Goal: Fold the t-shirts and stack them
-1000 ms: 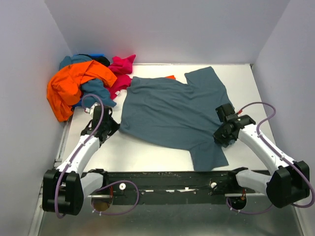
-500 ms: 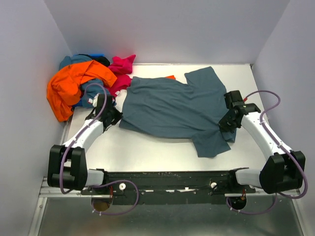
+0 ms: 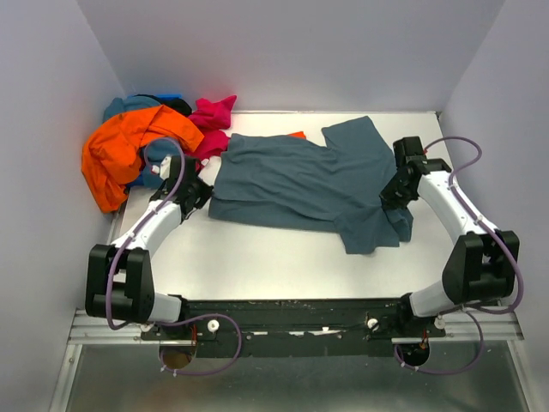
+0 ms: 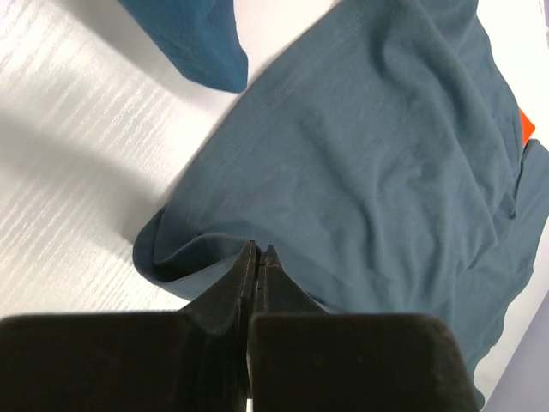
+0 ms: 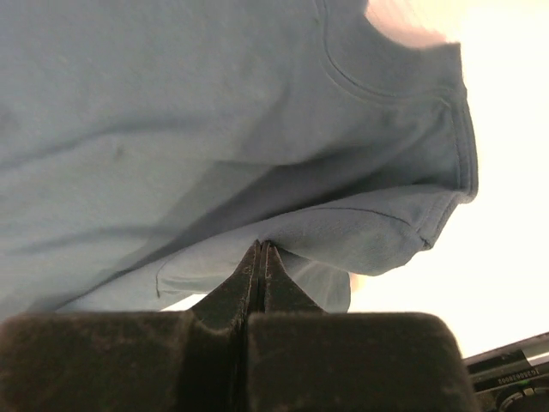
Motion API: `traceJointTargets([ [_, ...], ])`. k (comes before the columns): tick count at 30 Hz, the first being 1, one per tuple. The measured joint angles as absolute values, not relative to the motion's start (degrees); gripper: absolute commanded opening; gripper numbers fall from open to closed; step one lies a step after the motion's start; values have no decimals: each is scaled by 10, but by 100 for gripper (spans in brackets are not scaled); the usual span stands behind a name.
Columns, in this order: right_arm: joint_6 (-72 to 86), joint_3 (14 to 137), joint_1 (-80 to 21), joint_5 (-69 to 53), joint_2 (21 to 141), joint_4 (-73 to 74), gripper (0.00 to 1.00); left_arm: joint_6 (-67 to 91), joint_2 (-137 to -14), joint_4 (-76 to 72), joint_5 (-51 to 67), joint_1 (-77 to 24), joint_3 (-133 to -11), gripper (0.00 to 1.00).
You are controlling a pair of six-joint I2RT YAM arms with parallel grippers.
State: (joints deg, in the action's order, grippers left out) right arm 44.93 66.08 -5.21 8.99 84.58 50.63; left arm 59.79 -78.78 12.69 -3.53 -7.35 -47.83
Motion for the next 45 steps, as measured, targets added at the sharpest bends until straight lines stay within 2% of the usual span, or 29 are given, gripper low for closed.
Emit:
traceJointTargets([
  [11,421,769,-36,72,935,500,1,603,-841,125,-48,-68,-531,0],
  [38,404,868,-2,39,1039,492,2,598,-965,129,-52,-64,-662,0],
  [40,404,872,4,39,1046,490,8,598,-971,129,-53,-64,-668,0],
  [41,404,873,7,39,1048,489,28,598,-974,129,-53,-64,-671,9],
  [42,405,873,9,39,1050,488,54,598,-978,129,-53,-64,-673,27],
  [43,408,873,9,39,1052,488,61,596,-984,129,-53,-63,-676,36],
  [45,409,871,12,39,1052,481,61,595,-992,129,-53,-63,-681,50],
])
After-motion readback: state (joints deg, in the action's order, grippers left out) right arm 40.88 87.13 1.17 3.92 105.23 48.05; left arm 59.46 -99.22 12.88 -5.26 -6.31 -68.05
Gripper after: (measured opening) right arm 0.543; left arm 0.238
